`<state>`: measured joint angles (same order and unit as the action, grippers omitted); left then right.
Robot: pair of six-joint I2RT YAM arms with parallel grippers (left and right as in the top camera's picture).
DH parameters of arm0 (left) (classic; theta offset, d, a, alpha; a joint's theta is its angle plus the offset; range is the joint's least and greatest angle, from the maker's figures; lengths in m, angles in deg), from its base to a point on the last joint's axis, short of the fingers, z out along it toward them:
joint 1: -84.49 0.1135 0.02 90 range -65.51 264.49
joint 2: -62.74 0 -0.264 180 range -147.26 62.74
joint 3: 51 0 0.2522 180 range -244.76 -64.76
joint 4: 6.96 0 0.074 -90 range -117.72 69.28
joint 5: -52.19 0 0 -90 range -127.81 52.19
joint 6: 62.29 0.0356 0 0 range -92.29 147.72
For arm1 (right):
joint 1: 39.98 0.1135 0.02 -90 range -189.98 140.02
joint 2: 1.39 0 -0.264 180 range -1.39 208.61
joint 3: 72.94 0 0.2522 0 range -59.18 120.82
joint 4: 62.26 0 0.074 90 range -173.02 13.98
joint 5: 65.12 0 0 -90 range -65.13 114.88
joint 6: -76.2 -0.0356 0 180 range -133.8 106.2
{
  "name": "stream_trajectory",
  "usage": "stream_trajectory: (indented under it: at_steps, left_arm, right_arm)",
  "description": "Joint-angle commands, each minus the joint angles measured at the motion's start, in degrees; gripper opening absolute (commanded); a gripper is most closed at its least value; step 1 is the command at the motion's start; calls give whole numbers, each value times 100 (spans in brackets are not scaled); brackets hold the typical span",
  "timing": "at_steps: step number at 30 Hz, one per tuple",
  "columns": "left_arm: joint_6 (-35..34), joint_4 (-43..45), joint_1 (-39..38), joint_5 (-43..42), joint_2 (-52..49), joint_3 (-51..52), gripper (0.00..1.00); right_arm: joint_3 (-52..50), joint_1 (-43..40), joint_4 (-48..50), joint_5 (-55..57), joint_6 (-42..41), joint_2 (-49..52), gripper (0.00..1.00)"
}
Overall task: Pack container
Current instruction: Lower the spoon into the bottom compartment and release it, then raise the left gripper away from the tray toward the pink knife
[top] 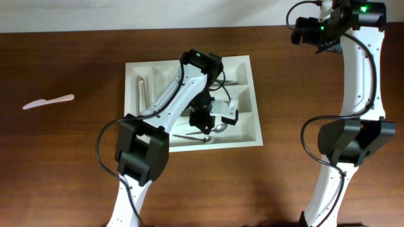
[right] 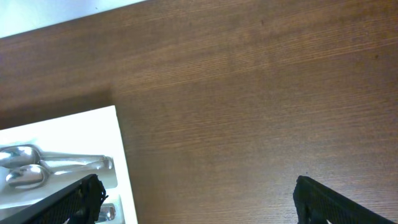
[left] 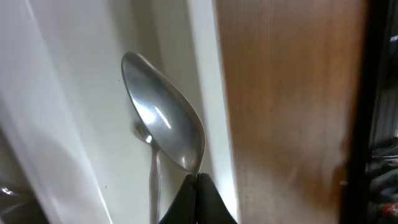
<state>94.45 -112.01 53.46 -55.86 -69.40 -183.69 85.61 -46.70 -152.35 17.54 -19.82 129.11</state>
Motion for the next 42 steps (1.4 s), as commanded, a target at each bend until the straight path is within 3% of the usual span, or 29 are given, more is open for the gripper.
stream_trajectory:
  at_steps: [1,13,16,18,20,29,37,42]
  left_arm:
    - [341,367,127,289,-31,546,2]
    - [310,664,179,741,-28,813,5]
    - [240,667,179,741,-28,774,16]
    - [170,664,179,741,-28,721,43]
    - [164,656,179,741,-28,671,52]
    - [166,496,166,721,-28,326,50]
    - [138,11,177,640,-28,-1167,48]
    - [-1097,439,378,1432,-28,-2100,45]
  right_arm:
    - [-28,-7,4,33,-28,20,99]
    - [-28,-7,4,33,-28,20,99]
    - [-28,-7,4,35,-28,20,99]
    - [-28,-7,4,33,-28,20,99]
    - [-28,-7,4,33,-28,20,99]
    - [-28,-7,4,33,-28,20,99]
    - [-28,-7,4,33,-28,20,99]
    - [-28,-7,4,33,-28,20,99]
